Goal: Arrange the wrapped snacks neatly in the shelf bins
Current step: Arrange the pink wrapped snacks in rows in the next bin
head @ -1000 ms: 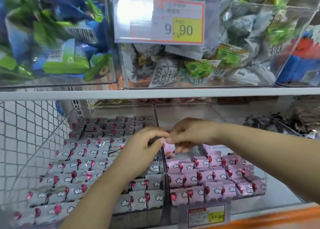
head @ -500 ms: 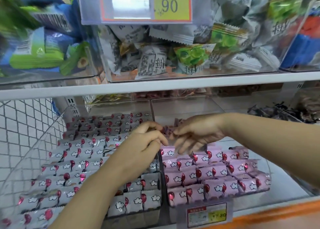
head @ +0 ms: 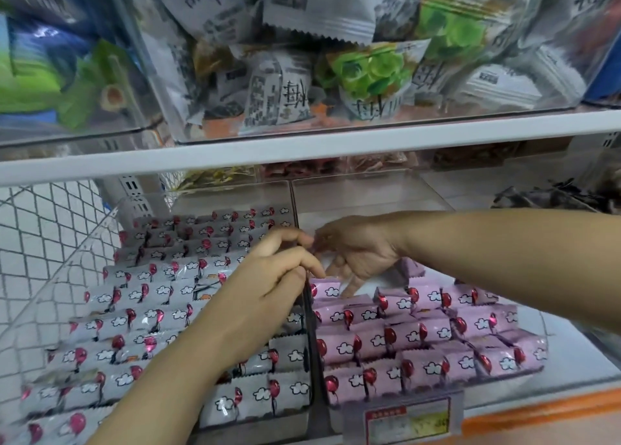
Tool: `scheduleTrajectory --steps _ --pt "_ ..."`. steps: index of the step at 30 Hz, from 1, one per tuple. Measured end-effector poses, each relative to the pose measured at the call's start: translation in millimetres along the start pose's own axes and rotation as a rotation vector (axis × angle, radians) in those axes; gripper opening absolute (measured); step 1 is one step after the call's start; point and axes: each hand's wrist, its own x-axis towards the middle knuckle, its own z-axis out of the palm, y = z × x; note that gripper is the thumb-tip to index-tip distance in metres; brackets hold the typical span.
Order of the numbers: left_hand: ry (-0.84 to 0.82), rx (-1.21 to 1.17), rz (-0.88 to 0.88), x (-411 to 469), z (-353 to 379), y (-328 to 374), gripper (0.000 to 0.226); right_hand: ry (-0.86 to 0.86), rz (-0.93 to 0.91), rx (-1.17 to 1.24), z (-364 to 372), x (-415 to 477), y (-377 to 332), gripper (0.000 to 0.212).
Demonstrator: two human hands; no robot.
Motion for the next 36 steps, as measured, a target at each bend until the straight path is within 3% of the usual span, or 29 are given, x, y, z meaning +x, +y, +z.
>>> scheduleTrajectory --steps 3,10,12,15,21,24,31,36 --pt "-0.004 -0.006 0.007 0.9 1.6 -2.0 0.032 0.016 0.007 0.084 -6.9 4.2 0.9 0.054" --pt "0.009 -0.02 0.008 1.2 4.1 -3.7 0.032 -0.019 -0.07 0.046 3.8 15.4 3.5 0.019" --pt "0.014 -0.025 0.009 1.0 3.7 -3.9 0.032 -0.046 -0.089 0.036 1.5 14.5 1.3 0.038" --pt "0.009 -0.019 0.007 0.8 2.8 -3.5 0.031 -0.006 -0.107 -0.083 -1.0 -3.2 -4.0 0.042" --pt "0.007 -0.01 -0.005 0.4 1.6 -1.5 0.03 0.475 -0.309 -0.477 -23.7 -65.3 2.3 0.039" --pt "0.004 -0.01 -0.019 0.1 0.7 2.8 0.03 0.586 -0.371 -0.647 -19.6 -90.0 8.5 0.029" --pt "0.013 0.001 -0.049 -1.1 0.2 6.9 0.03 0.565 -0.481 -0.854 19.5 -114.4 9.8 0.033" --pt "0.008 0.058 -0.029 1.1 -2.1 5.9 0.031 0.34 -0.422 -0.717 25.0 -101.5 18.6 0.014"
